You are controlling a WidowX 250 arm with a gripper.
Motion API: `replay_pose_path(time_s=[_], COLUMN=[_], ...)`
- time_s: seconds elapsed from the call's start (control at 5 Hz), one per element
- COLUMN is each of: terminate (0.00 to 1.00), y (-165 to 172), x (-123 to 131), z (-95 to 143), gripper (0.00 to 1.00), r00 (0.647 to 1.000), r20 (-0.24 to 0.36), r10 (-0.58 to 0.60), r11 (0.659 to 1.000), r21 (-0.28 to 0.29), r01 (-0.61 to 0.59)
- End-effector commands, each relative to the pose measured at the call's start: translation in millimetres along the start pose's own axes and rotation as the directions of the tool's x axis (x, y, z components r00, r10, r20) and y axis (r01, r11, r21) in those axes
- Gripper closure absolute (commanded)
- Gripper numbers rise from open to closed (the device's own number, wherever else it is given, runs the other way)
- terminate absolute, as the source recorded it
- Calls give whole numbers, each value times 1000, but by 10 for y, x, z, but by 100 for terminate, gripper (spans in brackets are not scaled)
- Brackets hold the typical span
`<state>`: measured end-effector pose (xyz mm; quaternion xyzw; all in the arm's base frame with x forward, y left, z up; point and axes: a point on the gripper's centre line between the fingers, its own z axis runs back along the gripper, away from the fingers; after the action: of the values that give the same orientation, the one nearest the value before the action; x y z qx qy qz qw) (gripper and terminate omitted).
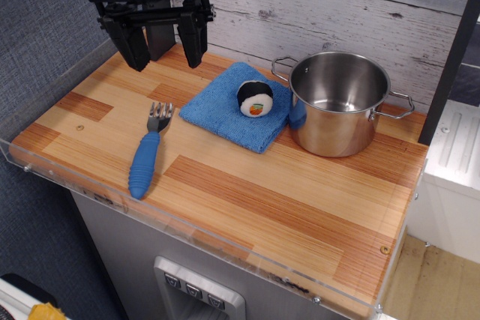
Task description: Put the fork directly under the pan
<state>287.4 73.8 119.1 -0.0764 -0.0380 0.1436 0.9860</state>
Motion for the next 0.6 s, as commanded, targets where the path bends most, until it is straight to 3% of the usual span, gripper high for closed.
replay_pose_path(time_s=[0.0,0.4], terminate=[0,0], y=[0,245], x=[0,-272], z=[0,39], gripper=[0,0], r00=[1000,1000], r20=[0,19], r10=[0,1], r11=[1000,999], r21=[0,38], r01=[0,-1])
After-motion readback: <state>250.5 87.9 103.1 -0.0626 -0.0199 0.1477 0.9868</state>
